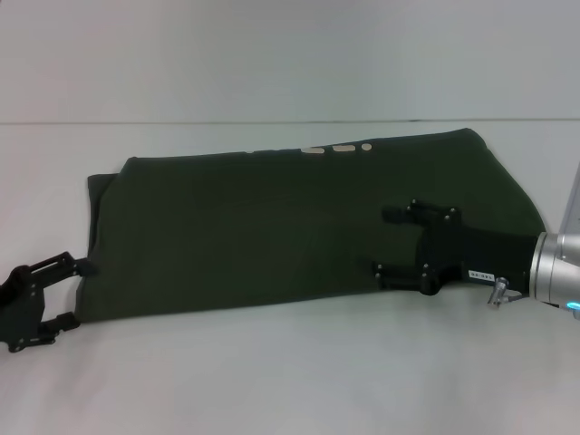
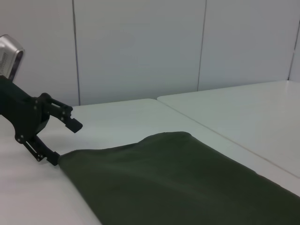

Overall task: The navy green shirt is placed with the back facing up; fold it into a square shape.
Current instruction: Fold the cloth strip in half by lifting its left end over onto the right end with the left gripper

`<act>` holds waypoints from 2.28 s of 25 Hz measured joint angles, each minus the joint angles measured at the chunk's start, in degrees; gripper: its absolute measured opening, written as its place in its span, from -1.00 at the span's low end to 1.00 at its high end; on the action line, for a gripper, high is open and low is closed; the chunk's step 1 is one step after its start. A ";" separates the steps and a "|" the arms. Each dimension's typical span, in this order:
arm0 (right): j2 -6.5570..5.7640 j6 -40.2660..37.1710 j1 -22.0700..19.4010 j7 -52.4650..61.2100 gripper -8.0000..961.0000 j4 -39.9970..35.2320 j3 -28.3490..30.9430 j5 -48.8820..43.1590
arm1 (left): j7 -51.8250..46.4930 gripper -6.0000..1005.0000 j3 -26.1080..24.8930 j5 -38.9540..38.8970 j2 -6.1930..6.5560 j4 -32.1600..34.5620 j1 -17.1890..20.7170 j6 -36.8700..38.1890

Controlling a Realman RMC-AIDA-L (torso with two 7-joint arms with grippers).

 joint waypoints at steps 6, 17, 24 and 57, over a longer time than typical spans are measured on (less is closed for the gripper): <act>0.00 0.00 0.19 0.00 0.86 0.00 0.00 0.00 | 0.27 0.88 1.19 0.08 0.50 -1.92 -1.36 -1.49; 0.00 -0.01 0.52 0.00 0.86 0.00 0.01 0.00 | 0.75 0.88 3.07 -0.29 0.82 -3.71 -4.03 -4.06; 0.07 0.06 0.51 0.00 0.86 0.00 0.01 0.00 | 1.06 0.82 5.42 -0.32 0.90 -3.84 -4.94 -5.28; 0.10 0.08 0.31 0.53 0.86 0.17 -0.08 0.06 | 7.40 -0.92 9.44 0.46 0.99 -1.58 -4.98 -6.51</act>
